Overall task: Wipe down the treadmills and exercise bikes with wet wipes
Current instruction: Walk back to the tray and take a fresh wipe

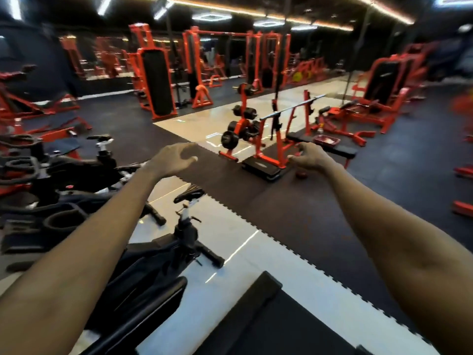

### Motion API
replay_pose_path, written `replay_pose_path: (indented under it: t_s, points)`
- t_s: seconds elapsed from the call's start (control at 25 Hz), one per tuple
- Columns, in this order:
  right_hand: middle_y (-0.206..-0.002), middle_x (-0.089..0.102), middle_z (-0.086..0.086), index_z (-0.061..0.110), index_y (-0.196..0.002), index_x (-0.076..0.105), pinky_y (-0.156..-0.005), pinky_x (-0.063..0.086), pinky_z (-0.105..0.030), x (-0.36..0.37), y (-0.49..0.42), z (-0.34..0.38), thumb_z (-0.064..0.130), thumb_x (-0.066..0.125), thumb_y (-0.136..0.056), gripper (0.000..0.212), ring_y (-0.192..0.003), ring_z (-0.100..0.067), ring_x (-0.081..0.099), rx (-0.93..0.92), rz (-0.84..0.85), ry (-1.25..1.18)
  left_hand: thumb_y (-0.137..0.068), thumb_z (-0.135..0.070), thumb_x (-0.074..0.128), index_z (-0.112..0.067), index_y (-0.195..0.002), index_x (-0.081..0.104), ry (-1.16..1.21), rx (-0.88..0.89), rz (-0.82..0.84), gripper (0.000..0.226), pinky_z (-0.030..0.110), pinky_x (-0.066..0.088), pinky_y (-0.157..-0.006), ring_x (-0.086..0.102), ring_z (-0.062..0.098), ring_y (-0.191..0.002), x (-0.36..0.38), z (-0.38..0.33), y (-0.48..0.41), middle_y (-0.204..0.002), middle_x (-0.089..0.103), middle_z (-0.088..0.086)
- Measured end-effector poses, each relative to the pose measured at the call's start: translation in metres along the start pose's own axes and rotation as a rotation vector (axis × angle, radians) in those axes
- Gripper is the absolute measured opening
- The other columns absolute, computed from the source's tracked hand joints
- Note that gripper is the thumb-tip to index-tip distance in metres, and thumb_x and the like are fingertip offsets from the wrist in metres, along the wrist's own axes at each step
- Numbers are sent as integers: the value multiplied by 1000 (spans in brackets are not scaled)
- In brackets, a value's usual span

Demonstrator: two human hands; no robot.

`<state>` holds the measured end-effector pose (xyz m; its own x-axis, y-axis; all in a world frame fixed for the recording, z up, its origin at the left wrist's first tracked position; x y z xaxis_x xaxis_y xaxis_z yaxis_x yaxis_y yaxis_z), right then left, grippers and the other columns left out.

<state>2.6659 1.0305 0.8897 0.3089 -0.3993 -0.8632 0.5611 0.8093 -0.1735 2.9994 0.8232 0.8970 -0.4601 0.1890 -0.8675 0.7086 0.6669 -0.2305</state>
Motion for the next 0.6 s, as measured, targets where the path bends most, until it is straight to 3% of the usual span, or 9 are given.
replay_pose_path:
  t_s: [0.08,0.2,0.36,0.6]
  points:
    - [-123,65,-18,0,-127,59,-95,47,-37,-27,12,-38,39,69,-91,54,-116,-35,59,79,-55,31,-99,-30,62,-26,-150,47,11,108,46,53,33,33,-111,47,25,-138,25,-39,-38,-152,48,5]
    - [-114,64,-12,3,-126,61,-87,44,-30,-70,34,-95,35,68,-91,48,-113,-32,60,237,-161,32,-98,-28,61,-25,-150,48,10,262,105,53,37,35,-111,49,28,-136,56,-98,-89,-150,51,7]
    - [-134,59,-17,1,-139,52,-104,44,-37,-114,56,-141,37,64,-93,60,-125,-34,55,388,-249,70,-96,-34,62,-27,-149,49,26,374,145,55,34,38,-108,51,26,-134,86,-146,-143,-148,54,7]
    - [-143,54,-17,2,-146,46,-111,40,-36,-125,55,-182,38,64,-94,66,-132,-31,51,492,-265,78,-97,-31,61,-25,-148,49,54,508,204,53,37,39,-104,54,30,-128,121,-200,-196,-143,57,14]
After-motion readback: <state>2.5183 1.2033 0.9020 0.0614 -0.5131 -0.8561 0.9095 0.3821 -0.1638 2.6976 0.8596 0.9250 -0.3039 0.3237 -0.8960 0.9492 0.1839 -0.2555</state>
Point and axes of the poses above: each hand's wrist, its own y-axis away from the middle knuckle, its own x-axis out of the palm, z = x × y, the point moved 7 cm from there along -y, towards the middle knuckle
